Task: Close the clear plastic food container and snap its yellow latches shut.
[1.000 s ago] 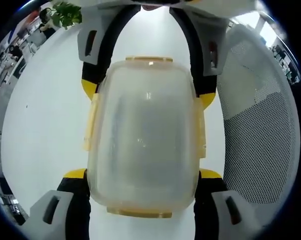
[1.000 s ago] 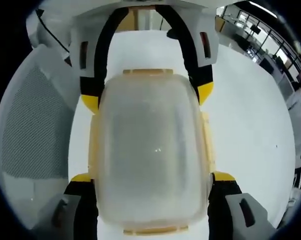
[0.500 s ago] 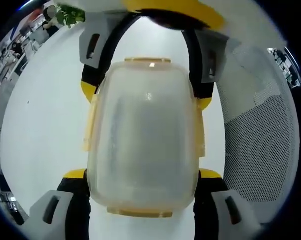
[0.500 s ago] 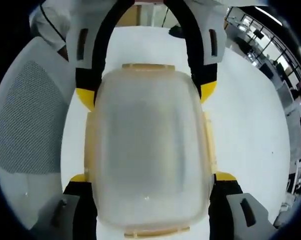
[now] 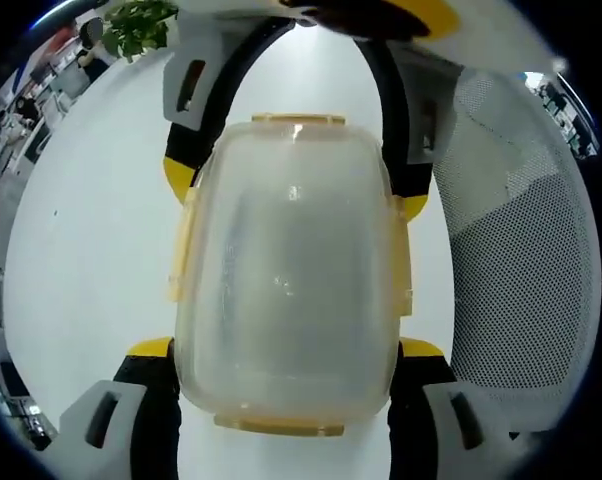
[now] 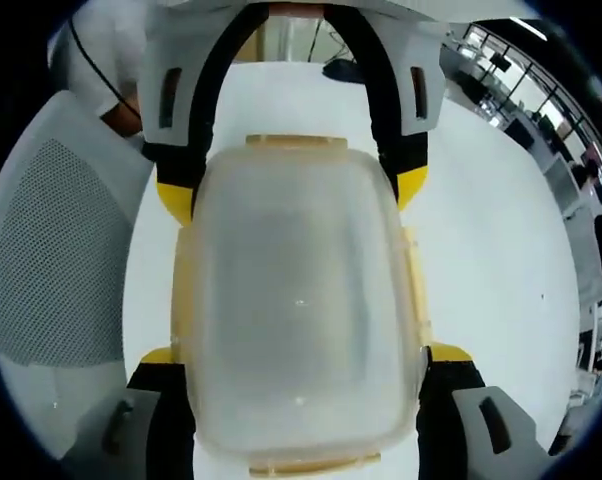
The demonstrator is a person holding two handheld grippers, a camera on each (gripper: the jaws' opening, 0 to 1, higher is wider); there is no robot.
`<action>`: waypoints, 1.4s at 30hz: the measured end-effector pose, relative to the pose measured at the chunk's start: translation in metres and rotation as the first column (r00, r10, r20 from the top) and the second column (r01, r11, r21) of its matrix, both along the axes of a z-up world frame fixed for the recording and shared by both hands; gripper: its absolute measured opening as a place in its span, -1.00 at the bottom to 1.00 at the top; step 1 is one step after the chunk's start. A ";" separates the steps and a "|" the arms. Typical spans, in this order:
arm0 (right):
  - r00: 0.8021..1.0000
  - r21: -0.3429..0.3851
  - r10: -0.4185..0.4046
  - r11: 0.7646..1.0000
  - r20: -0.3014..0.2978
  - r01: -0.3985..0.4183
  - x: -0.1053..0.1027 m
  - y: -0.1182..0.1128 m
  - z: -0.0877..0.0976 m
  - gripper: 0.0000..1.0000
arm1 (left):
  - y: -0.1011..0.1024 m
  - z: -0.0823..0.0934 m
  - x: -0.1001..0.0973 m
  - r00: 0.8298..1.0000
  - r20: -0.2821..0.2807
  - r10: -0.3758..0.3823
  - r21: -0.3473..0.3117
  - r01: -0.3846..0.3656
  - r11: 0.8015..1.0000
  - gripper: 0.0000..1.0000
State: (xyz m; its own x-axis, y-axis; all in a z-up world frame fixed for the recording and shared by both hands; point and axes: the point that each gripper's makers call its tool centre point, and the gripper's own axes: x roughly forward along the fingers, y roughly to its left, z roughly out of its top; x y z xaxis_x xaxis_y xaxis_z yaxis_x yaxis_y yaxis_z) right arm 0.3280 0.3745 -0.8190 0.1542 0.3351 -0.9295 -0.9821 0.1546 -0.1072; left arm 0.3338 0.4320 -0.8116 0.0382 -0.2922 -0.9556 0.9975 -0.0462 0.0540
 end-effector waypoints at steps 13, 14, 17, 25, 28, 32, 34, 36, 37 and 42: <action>1.000 0.001 0.003 1.000 -0.014 -0.003 -0.001 0.001 -0.001 0.90 | 0.000 0.000 -0.001 1.000 -0.007 0.004 0.000 -0.004 1.000 0.75; 1.000 0.005 0.003 1.000 -0.013 -0.003 -0.001 0.001 -0.001 0.90 | 0.000 0.000 -0.001 1.000 -0.008 0.004 0.001 -0.004 1.000 0.75; 1.000 0.006 0.004 1.000 -0.015 -0.004 -0.001 0.001 -0.001 0.91 | 0.001 0.000 -0.001 1.000 -0.011 0.004 0.001 -0.004 1.000 0.76; 1.000 -0.006 -0.003 1.000 -0.019 0.003 0.008 -0.002 -0.003 0.91 | -0.001 -0.001 0.008 1.000 -0.014 -0.001 -0.007 0.001 1.000 0.76; 1.000 -0.017 0.002 1.000 -0.021 -0.002 0.009 -0.003 -0.002 0.91 | -0.001 -0.001 0.010 1.000 -0.015 0.005 -0.013 -0.005 1.000 0.77; 1.000 -0.018 0.007 1.000 -0.021 -0.008 0.015 -0.004 -0.003 0.91 | -0.002 -0.002 0.015 1.000 -0.016 0.011 -0.017 -0.012 1.000 0.77; 1.000 -0.015 0.006 1.000 -0.022 -0.007 0.018 -0.005 -0.004 0.91 | -0.003 -0.002 0.018 1.000 -0.017 0.011 -0.016 -0.011 1.000 0.78; 1.000 -0.014 0.006 1.000 -0.024 -0.006 0.021 -0.005 -0.004 0.92 | -0.003 -0.002 0.022 1.000 -0.020 0.008 -0.014 -0.009 1.000 0.78; 1.000 -0.014 0.005 1.000 -0.024 -0.005 0.023 -0.005 -0.004 0.92 | -0.003 -0.002 0.024 1.000 -0.020 0.007 -0.014 -0.007 1.000 0.78; 1.000 -0.009 0.001 1.000 -0.024 -0.001 0.031 -0.006 -0.004 0.92 | -0.005 -0.003 0.031 1.000 -0.024 0.005 -0.012 -0.005 1.000 0.79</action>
